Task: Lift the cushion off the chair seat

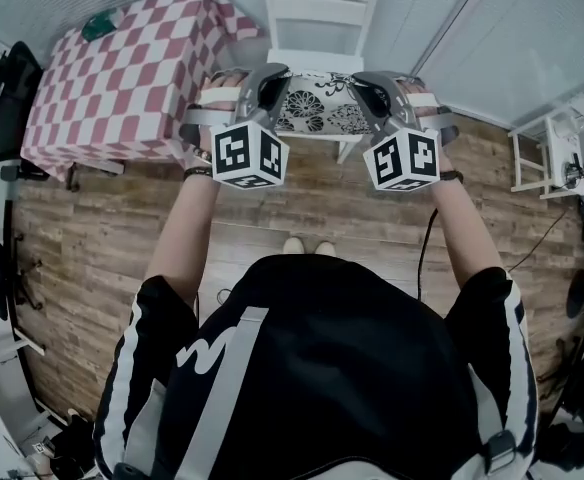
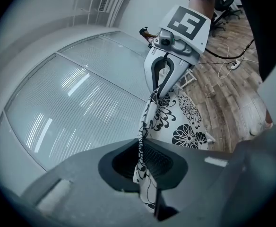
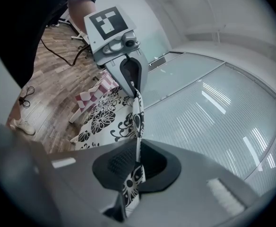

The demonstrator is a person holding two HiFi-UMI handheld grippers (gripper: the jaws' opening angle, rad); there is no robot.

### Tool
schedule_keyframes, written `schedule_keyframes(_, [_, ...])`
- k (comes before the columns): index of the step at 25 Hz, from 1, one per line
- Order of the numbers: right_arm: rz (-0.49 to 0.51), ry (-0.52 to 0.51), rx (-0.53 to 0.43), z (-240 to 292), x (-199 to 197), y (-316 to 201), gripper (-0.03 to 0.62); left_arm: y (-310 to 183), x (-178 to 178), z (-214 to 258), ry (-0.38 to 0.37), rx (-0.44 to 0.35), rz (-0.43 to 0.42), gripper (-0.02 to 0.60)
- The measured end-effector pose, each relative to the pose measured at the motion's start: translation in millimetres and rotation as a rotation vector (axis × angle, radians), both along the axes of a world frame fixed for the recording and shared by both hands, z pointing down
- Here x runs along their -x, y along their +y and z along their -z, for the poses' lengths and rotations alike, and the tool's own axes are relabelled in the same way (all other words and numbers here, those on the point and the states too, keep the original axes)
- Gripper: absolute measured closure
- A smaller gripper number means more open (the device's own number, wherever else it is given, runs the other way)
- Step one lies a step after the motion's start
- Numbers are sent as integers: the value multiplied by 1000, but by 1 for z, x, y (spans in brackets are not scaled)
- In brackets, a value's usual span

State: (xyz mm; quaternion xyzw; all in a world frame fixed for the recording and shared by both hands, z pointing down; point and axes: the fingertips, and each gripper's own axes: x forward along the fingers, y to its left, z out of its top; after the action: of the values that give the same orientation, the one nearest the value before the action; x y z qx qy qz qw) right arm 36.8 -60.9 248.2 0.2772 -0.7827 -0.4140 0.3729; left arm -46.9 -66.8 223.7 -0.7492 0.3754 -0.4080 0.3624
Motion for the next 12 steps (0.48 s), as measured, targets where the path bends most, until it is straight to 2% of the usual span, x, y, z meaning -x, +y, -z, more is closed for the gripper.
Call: schedule_keyframes(12, [3, 71, -54, 15, -5, -4, 585, -2, -6, 11, -99, -53, -37, 558])
